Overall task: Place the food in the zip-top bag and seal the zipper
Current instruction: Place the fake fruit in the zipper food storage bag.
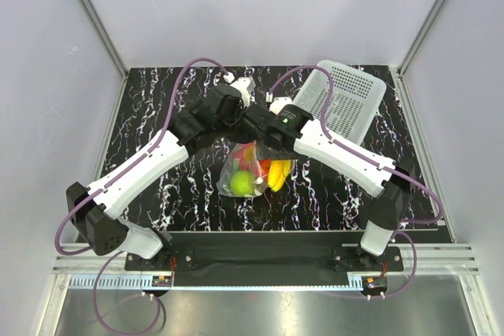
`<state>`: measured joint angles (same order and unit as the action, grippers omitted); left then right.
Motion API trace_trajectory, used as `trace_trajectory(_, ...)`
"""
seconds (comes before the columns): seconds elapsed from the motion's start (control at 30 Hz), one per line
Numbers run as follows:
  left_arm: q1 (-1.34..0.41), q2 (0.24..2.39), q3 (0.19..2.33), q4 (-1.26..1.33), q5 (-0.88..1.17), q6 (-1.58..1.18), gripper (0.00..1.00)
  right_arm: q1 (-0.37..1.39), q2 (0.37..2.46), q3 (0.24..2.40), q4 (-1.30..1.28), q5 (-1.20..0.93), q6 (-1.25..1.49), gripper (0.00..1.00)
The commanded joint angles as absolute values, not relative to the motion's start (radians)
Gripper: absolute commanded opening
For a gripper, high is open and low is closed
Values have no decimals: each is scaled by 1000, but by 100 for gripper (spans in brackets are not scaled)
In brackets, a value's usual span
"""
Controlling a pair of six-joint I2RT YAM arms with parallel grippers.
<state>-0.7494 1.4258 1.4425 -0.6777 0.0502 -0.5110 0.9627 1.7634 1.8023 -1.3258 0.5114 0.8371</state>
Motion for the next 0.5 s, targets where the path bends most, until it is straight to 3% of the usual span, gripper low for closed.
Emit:
trace_trajectory(0.0,-732,1373,1421,-569,120,-528,0,979,1668,1728,-1182,525,812,84)
trace_trajectory(0.03,-729,1371,1417,-568,123,-529,0,979,1649,1709,-1155,512,808,89)
trace_trajectory(0.13,-715,1365,1407,-563,138,-531,0,979,1592,1648,-1060,480,781,90)
trace_trajectory(0.47,-669,1361,1381,-554,186,-526,0,968,1468,1539,-1040,428,772,79)
